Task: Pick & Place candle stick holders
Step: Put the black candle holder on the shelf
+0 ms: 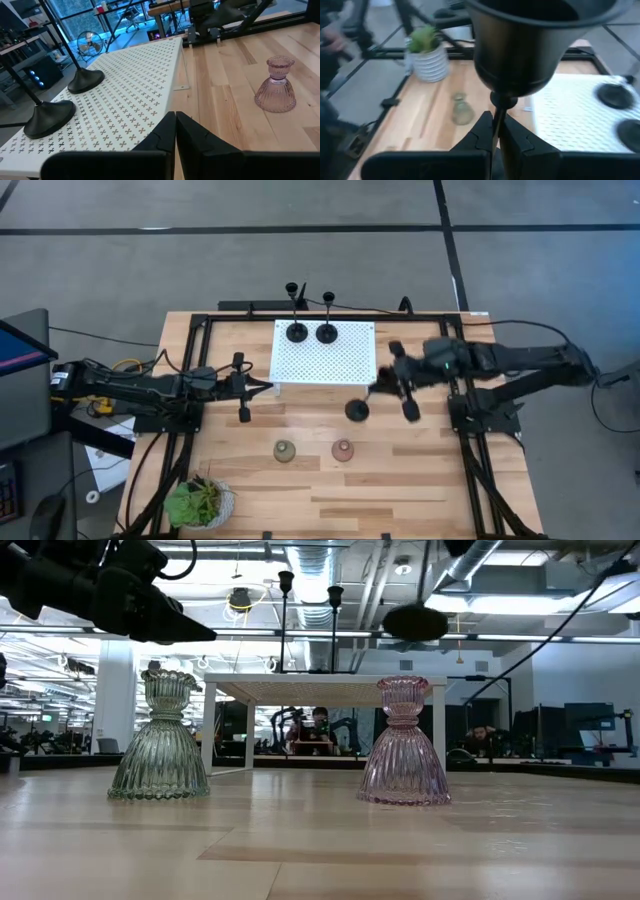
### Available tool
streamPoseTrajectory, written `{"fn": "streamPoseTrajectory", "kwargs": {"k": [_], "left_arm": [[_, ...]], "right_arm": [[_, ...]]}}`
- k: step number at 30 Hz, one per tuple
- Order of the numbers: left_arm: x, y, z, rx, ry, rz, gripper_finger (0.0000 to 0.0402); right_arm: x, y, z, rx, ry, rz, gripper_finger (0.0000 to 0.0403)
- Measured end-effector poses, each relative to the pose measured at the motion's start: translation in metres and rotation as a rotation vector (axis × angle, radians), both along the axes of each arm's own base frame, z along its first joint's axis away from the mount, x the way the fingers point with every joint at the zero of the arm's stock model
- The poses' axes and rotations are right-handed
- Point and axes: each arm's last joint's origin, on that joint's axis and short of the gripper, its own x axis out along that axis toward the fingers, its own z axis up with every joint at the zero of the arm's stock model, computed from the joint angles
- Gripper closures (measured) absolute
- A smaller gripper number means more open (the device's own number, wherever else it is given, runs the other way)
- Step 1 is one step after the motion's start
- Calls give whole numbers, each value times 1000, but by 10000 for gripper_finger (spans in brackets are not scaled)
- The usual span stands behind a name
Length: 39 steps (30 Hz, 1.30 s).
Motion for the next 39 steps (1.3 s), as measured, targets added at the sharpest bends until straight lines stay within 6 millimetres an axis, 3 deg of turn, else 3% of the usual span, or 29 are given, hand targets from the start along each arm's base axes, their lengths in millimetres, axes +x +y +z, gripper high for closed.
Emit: {"fn": "streamPoseTrajectory", "kwargs": {"k": [9,18,27,32,39], "left_arm": [[0,0,0,15,3,8,389],[0,0,0,37,7,10,389],[0,0,0,37,7,10,389],[0,0,0,37,7,10,389],[0,0,0,37,7,10,389]], "right_arm": [[4,-64,-2,15,22,-185,400],[30,-116,17,-23,93,-256,401],[45,-174,18,-16,158,-394,401],[46,-192,8,8,192,-444,401],[46,-195,5,12,195,-451,401]]}}
